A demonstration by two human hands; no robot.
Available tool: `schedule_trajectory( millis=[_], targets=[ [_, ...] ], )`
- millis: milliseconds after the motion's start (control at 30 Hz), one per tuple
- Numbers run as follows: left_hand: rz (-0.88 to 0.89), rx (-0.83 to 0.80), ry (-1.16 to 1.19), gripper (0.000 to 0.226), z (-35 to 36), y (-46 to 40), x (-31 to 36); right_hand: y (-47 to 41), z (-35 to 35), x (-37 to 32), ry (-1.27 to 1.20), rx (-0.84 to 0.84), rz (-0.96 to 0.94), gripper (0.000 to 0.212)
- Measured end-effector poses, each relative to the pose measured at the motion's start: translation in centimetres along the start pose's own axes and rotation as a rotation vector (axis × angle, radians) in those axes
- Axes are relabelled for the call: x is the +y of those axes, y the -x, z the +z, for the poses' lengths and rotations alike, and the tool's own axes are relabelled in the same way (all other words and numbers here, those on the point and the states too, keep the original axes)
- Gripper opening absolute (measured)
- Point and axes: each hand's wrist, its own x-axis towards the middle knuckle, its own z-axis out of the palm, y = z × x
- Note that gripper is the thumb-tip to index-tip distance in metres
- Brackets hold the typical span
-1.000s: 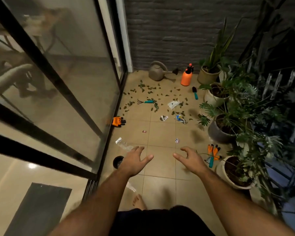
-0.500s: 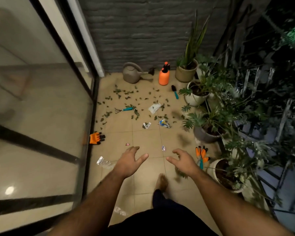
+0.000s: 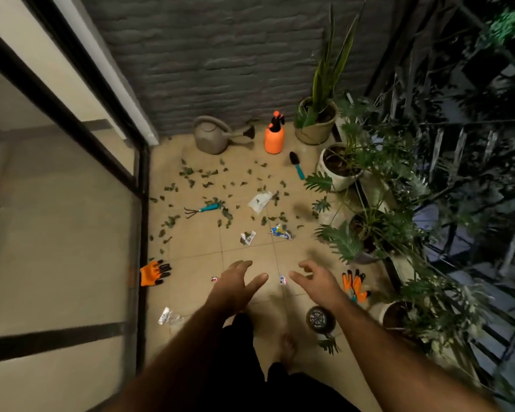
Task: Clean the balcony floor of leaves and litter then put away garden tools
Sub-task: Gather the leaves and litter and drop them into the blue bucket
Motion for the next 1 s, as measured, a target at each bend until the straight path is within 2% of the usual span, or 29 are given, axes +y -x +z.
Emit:
schedule_trajectory(
  millis=[233, 433, 633, 800, 1000],
  targets=[
    [-0.042, -0.119, -0.002, 0.073, -3.4, -9.3, -0.3, -8.8, 0.7, -2.9, -0.035, 0.009, 0.125, 0.047],
    [-0.090, -0.178, -0.034, 0.068, -2.1, -19.7, -3.6, -19.5, 4.1, -0.9, -0.093, 0.019, 0.229, 0.051],
    [-0.125, -0.145, -0.025, 0.056, 5.4, -34.3, -10.5, -34.4, 10.2, 6.4, -0.047, -0.027, 0.254, 0.057],
    [-0.160, -0.051, -0.072, 0.044, 14.5, -45.0, -17.4, -47.0, 15.1, 14.5, 0.057, 0.078, 0.224, 0.045],
    [-0.365, 0.178, 0.039, 0.040, 24.7, -53.2, -26.5, -58.5, 20.4, 22.7, 0.276, 0.211, 0.169, 0.044]
  ],
)
